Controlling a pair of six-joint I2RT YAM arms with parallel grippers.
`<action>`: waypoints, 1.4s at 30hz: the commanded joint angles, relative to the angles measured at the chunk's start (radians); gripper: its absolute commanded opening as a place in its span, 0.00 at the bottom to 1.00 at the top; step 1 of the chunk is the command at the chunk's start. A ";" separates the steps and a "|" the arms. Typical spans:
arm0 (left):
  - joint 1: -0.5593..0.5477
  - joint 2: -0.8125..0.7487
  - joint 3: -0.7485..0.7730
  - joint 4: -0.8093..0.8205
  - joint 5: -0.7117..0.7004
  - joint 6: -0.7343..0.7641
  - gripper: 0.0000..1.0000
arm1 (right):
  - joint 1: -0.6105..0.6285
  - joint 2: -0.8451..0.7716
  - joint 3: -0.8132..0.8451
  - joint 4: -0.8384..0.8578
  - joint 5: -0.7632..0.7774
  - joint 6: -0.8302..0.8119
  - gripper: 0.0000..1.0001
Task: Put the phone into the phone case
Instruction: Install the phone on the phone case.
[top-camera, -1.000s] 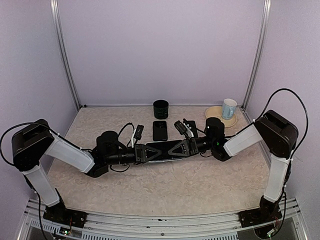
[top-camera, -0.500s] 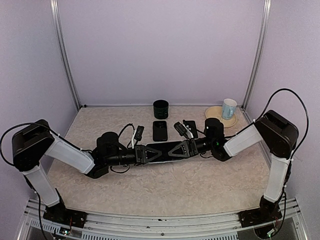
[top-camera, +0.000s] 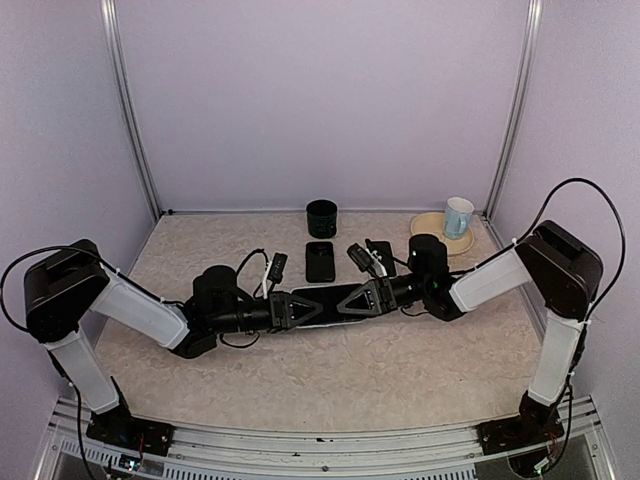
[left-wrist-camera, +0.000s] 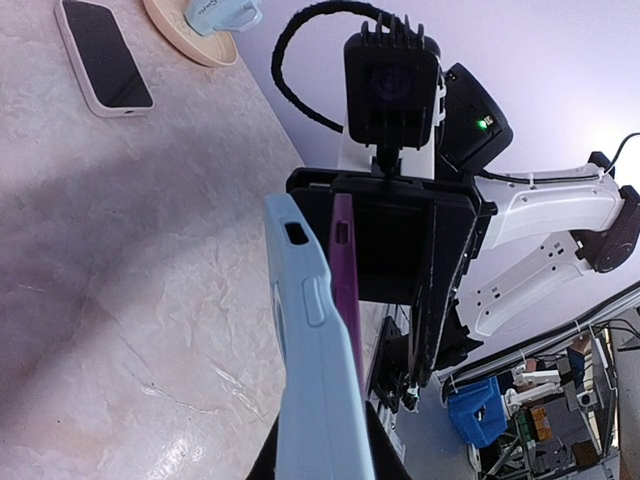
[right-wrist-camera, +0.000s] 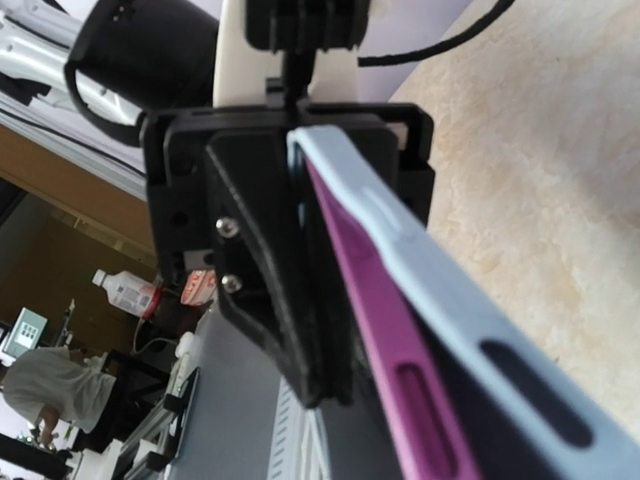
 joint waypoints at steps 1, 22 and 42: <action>-0.010 -0.046 -0.005 0.175 0.027 -0.014 0.00 | 0.007 -0.020 -0.002 -0.108 0.060 -0.062 0.45; 0.029 -0.086 -0.100 0.318 -0.042 -0.072 0.00 | 0.002 -0.062 0.001 -0.255 0.079 -0.163 0.50; 0.021 -0.153 -0.124 0.253 -0.207 -0.099 0.00 | 0.024 -0.087 0.024 -0.449 0.127 -0.330 0.49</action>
